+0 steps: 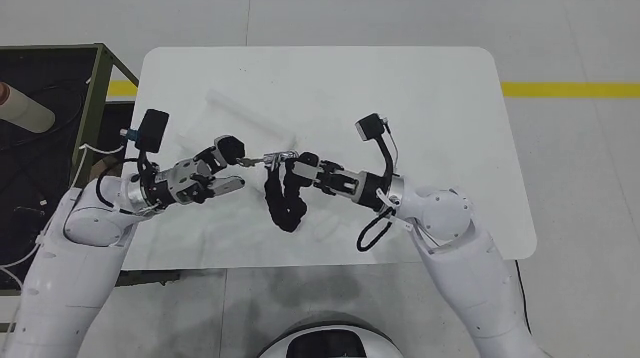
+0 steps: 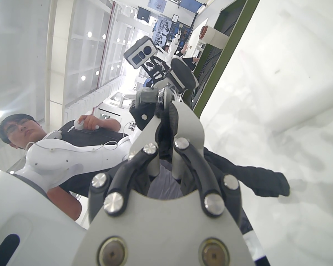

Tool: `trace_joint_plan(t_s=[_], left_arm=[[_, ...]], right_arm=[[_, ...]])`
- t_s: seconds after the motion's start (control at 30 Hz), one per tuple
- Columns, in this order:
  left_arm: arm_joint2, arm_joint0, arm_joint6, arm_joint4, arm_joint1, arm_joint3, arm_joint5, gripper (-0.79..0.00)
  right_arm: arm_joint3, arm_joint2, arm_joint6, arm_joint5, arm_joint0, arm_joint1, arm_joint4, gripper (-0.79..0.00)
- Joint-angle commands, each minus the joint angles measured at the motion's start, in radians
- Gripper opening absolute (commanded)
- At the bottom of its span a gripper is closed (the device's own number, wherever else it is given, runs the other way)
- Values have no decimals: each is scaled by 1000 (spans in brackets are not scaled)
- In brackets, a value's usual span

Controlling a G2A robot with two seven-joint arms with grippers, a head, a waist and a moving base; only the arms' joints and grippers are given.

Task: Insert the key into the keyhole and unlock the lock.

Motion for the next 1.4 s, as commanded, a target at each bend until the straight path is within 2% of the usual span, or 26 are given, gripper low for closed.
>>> trace_joint_plan(t_s=[0.0,0.03,0.07,0.1,0.13,0.17,0.33,0.47,0.67,0.8,0.9,1.1,1.37], left_arm=[[-7,-2,-30,-1,4,-4,0,-286],[-7,-2,-30,-1,4,-4,0,-256],[-7,-2,-30,-1,4,-4,0,-172],[-7,-2,-30,-1,4,-4,0,-305],[-7,-2,-30,-1,4,-4,0,-616],[-7,-2,-30,-1,4,-4,0,-785],[-7,-2,-30,-1,4,-4,0,-785],[-3,16,-11,21,3,-25,34,-785],[7,18,-2,55,3,-36,5,-785],[-7,10,10,133,3,-88,0,-785],[-32,18,68,283,-1,-153,0,-785],[-52,59,312,585,-12,-203,0,-785],[-52,61,326,599,-12,-202,0,-785]], right_arm=[[-4,-6,8,4,0,1,3,-785],[-5,-6,11,6,3,2,6,-785],[-5,-6,11,6,3,2,6,-785],[-5,-6,11,6,3,2,6,-785],[-5,-6,11,6,3,2,6,-785],[-5,-6,11,6,3,2,6,-785],[-5,-6,11,6,3,2,6,-785],[-22,-8,-13,12,-18,5,-5,-785],[-30,-10,-22,24,-20,10,0,-785],[-31,-11,-27,37,-17,12,9,-785],[-35,-10,-25,49,-13,15,14,-785],[-39,-9,-20,67,-7,18,23,-785],[-39,-9,-20,67,-7,18,23,-785]])
